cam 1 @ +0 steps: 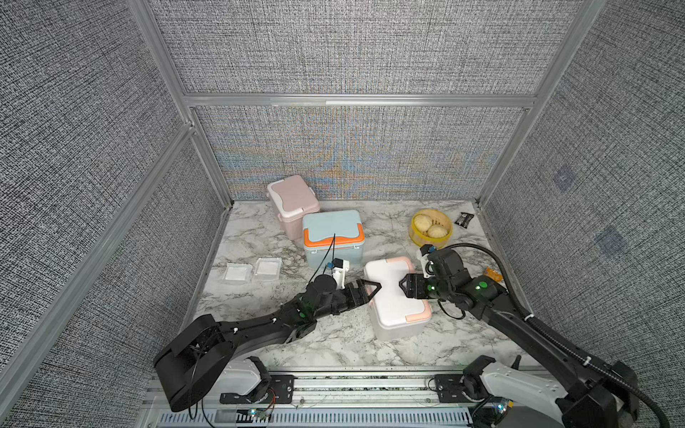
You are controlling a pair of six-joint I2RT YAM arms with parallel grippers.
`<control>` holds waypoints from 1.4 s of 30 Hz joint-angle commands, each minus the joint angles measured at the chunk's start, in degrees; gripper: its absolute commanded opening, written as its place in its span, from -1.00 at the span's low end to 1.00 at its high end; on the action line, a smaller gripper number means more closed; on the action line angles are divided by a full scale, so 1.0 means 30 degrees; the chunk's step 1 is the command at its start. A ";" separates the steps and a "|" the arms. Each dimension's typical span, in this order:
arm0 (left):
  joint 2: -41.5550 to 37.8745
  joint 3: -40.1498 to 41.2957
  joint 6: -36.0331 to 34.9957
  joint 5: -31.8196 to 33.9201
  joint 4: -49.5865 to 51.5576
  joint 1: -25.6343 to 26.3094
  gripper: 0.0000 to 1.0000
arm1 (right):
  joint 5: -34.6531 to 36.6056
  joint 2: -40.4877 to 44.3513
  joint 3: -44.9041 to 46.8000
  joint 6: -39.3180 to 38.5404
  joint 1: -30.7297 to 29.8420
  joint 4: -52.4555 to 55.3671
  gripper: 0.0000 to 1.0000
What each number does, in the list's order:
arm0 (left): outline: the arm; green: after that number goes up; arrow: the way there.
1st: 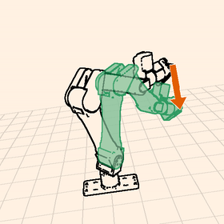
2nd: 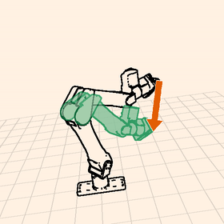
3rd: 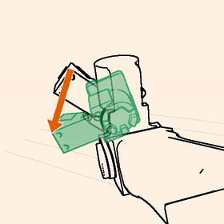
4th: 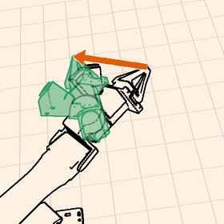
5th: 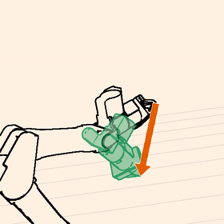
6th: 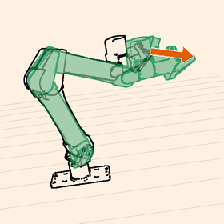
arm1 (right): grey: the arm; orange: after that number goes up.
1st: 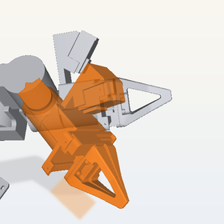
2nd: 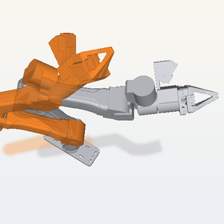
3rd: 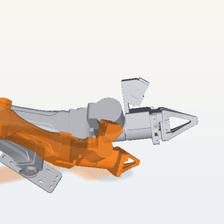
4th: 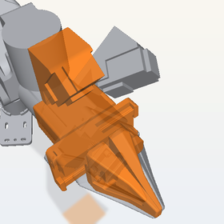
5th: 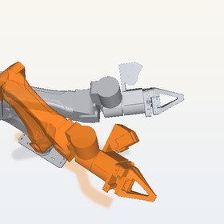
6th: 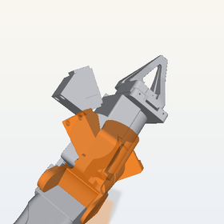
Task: Open first aid kits and take out gauze
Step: Fasten the fastener of the first aid kit.
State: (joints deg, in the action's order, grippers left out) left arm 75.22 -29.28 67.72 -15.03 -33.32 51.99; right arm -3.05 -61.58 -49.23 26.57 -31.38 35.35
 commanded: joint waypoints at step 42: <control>-0.1055 -0.2538 -0.4173 0.0098 0.2822 -0.1421 1.00 | 0.0295 0.5503 -0.1581 0.0527 -0.1167 0.7346 0.75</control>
State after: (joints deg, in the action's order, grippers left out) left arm 74.56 -36.67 59.55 -16.45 -29.98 48.10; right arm -3.05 -47.42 -53.78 26.37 -32.34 50.72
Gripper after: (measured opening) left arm 0.998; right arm 0.877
